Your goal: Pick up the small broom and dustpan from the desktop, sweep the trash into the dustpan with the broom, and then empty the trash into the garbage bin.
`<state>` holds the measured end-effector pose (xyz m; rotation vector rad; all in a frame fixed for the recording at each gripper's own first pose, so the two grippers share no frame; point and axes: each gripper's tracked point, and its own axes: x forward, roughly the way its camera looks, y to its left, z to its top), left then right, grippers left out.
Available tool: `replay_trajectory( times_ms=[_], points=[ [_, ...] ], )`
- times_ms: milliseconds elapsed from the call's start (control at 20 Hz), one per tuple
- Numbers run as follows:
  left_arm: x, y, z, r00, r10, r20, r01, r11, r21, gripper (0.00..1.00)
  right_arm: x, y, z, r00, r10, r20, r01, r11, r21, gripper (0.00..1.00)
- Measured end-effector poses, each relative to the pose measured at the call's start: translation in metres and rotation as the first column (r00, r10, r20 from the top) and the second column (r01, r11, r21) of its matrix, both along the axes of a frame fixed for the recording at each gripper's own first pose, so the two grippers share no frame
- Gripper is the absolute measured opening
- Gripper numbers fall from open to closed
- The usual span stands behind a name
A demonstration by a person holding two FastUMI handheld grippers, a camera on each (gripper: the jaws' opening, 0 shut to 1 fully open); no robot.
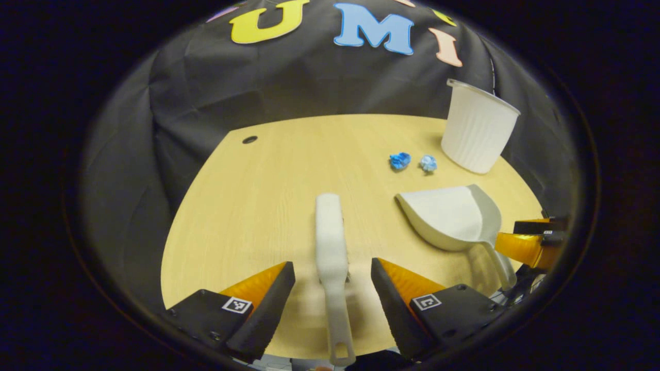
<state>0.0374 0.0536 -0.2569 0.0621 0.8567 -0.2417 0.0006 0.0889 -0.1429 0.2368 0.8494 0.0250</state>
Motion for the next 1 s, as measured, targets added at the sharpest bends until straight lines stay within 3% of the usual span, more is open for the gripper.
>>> replay_trajectory(
  times_ms=[100, 250, 600, 800, 850, 900, 1000],
  points=[
    [-0.004, 0.001, -0.016, 0.998, -0.031, -0.054, 0.032, 0.999, 0.019, 1.00, -0.004, 0.001, -0.004, 0.999, 0.012, -0.053, -0.012, 1.000, -0.012, 0.98],
    [-0.007, 0.008, -0.030, 0.994, -0.046, -0.094, 0.050, 0.998, 0.042, 0.97, -0.006, 0.001, -0.006, 0.994, 0.037, -0.099, -0.041, 0.999, -0.034, 0.98],
    [0.001, 0.014, -0.056, 0.984, -0.003, -0.176, 0.011, 0.999, 0.045, 0.98, -0.003, 0.005, -0.018, 0.983, 0.094, -0.155, -0.103, 0.994, -0.048, 0.98],
    [0.009, 0.013, -0.059, 0.985, 0.020, -0.173, -0.008, 0.998, 0.066, 0.82, 0.005, -0.002, -0.032, 0.979, 0.105, -0.173, -0.117, 0.991, -0.064, 0.94],
    [0.010, 0.011, -0.061, 0.984, 0.020, -0.174, -0.009, 0.998, 0.064, 0.71, 0.004, -0.005, -0.034, 0.978, 0.106, -0.178, -0.120, 0.990, -0.069, 0.86],
    [0.011, 0.010, -0.061, 0.984, 0.021, -0.174, -0.009, 0.998, 0.067, 0.75, 0.005, -0.007, -0.035, 0.977, 0.108, -0.182, -0.122, 0.990, -0.068, 0.81],
    [0.014, 0.010, -0.060, 0.985, 0.019, -0.171, -0.006, 0.997, 0.080, 0.55, 0.004, -0.004, -0.036, 0.974, 0.129, -0.189, -0.137, 0.990, -0.033, 0.67]
  ],
)
